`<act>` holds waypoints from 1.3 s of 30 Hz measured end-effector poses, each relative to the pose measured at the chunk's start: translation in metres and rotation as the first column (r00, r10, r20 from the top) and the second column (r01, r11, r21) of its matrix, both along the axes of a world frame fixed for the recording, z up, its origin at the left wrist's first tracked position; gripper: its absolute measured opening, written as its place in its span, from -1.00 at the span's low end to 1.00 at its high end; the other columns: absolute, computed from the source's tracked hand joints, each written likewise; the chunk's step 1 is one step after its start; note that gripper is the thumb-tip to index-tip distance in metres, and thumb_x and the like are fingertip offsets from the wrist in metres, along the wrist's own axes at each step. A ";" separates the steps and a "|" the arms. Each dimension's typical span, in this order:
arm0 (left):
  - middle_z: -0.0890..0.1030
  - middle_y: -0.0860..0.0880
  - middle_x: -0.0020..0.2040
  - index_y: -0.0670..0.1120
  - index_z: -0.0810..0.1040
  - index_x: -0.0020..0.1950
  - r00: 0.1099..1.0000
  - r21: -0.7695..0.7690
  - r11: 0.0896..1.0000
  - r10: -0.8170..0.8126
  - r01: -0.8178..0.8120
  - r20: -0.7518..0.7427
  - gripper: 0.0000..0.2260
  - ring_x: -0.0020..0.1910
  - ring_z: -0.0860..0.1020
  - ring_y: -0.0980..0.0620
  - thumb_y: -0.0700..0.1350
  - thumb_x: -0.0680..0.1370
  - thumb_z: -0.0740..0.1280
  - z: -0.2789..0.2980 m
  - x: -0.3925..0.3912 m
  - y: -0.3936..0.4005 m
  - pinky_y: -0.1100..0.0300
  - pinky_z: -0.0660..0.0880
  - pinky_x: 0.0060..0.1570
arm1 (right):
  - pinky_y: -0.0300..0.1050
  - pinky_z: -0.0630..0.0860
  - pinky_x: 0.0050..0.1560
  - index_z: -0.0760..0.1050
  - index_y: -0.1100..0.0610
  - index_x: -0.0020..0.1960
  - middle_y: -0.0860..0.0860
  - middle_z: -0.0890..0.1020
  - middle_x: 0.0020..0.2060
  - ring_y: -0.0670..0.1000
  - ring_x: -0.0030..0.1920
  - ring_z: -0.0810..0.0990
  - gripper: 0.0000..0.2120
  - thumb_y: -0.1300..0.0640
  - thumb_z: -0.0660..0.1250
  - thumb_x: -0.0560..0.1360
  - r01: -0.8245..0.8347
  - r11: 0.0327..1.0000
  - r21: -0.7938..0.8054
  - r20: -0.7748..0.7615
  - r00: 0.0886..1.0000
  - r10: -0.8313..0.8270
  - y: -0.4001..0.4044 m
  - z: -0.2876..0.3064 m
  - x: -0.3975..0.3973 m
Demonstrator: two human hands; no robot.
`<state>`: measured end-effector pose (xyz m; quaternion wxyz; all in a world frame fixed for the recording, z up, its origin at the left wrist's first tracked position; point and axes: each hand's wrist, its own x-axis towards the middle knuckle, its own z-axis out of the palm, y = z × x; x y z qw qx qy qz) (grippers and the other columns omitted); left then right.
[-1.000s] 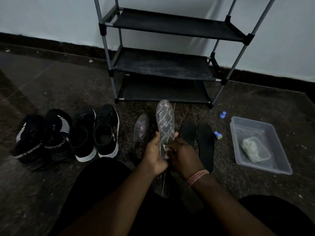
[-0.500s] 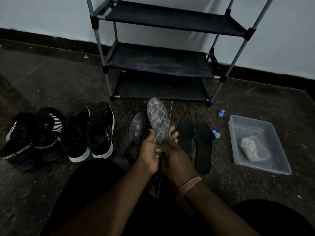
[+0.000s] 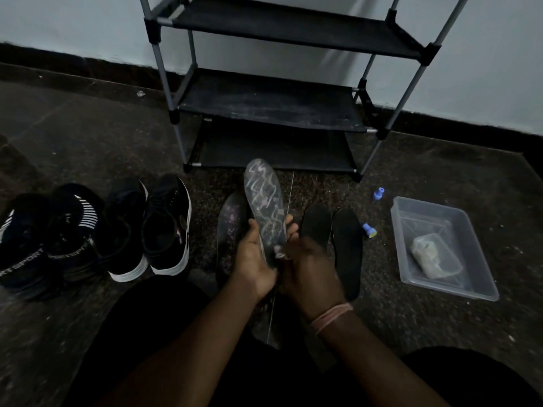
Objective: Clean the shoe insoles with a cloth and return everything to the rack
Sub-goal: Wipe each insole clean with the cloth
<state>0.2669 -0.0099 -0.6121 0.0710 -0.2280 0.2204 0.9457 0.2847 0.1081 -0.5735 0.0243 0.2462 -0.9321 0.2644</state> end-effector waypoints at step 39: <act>0.51 -0.27 0.40 -0.30 0.44 0.45 0.994 0.114 0.988 -0.105 0.105 -0.006 -0.47 0.42 0.48 -0.17 0.08 0.68 0.14 0.001 0.004 0.003 -0.05 0.28 0.50 | -0.08 0.54 0.07 0.63 0.07 0.06 0.06 0.64 0.02 0.04 0.04 0.61 -0.77 0.19 0.29 0.47 0.020 0.992 -0.124 0.090 0.996 -0.009 -0.013 0.002 -0.003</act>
